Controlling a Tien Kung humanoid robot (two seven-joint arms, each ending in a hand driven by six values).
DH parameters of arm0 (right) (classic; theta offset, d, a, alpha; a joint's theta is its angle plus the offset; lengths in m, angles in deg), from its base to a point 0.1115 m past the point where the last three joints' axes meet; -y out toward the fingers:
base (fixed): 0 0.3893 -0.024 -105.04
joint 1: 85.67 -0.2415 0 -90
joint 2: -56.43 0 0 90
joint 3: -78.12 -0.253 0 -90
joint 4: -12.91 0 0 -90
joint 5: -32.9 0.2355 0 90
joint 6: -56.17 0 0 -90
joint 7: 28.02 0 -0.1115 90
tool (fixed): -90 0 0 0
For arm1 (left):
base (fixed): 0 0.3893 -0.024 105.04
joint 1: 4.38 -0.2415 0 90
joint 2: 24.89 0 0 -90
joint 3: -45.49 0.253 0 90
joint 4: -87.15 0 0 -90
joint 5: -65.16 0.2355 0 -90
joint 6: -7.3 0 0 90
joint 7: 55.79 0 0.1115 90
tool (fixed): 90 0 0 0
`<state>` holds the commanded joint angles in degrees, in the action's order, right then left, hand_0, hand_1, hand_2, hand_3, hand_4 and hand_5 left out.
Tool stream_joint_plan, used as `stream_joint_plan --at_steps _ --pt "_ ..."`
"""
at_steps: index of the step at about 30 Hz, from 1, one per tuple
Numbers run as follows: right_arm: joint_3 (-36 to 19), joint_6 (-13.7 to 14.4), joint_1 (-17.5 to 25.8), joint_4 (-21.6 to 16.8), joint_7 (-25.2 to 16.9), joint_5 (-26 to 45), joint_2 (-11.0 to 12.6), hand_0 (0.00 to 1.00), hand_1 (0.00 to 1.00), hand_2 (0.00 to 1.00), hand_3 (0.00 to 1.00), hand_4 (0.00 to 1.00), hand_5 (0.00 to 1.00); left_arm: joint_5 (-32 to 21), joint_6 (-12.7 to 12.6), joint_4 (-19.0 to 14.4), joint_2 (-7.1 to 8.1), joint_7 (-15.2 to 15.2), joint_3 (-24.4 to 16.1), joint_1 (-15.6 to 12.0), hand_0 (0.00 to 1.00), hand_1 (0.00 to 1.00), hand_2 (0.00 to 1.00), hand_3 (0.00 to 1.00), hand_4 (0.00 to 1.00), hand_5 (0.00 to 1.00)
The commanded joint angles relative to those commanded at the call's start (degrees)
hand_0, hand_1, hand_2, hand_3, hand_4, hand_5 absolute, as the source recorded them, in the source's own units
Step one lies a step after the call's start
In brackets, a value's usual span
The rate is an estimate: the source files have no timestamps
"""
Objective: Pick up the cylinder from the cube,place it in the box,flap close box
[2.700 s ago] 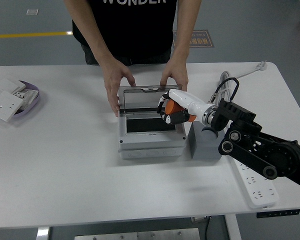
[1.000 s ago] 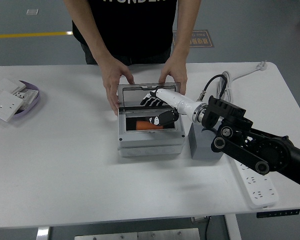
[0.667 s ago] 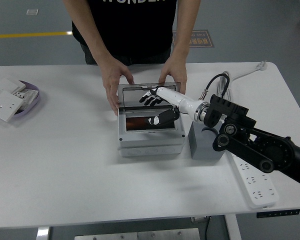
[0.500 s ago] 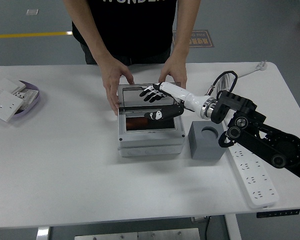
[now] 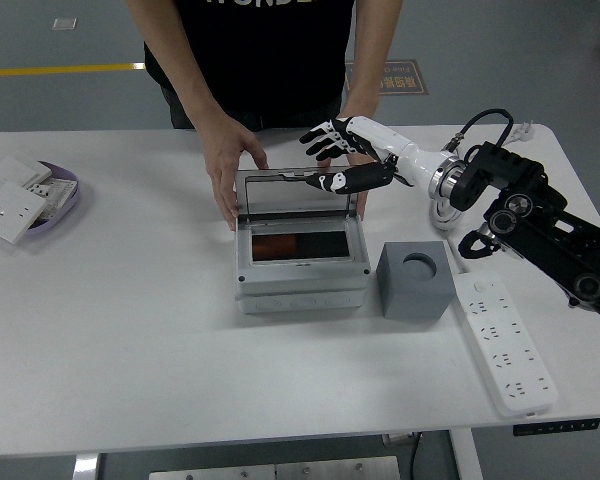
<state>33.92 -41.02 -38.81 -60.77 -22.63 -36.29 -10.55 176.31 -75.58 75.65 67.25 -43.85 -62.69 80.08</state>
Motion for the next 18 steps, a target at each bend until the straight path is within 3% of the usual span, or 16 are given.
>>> stream_joint_plan --at_steps 11,18 --pt "1.9 0.3 -2.6 4.8 -0.3 1.1 -0.8 0.773 0.697 0.71 0.728 0.777 0.24 0.3 0.0 -0.1 0.22 0.1 -0.3 0.2 0.599 0.645 0.614 0.655 0.71 0.141" --pt "5.2 0.9 -3.2 5.5 -0.6 1.8 -1.2 0.758 0.683 0.702 0.722 0.774 0.245 0.5 0.0 -0.1 0.32 0.0 -0.4 0.4 0.599 0.645 0.614 0.656 0.71 0.14"
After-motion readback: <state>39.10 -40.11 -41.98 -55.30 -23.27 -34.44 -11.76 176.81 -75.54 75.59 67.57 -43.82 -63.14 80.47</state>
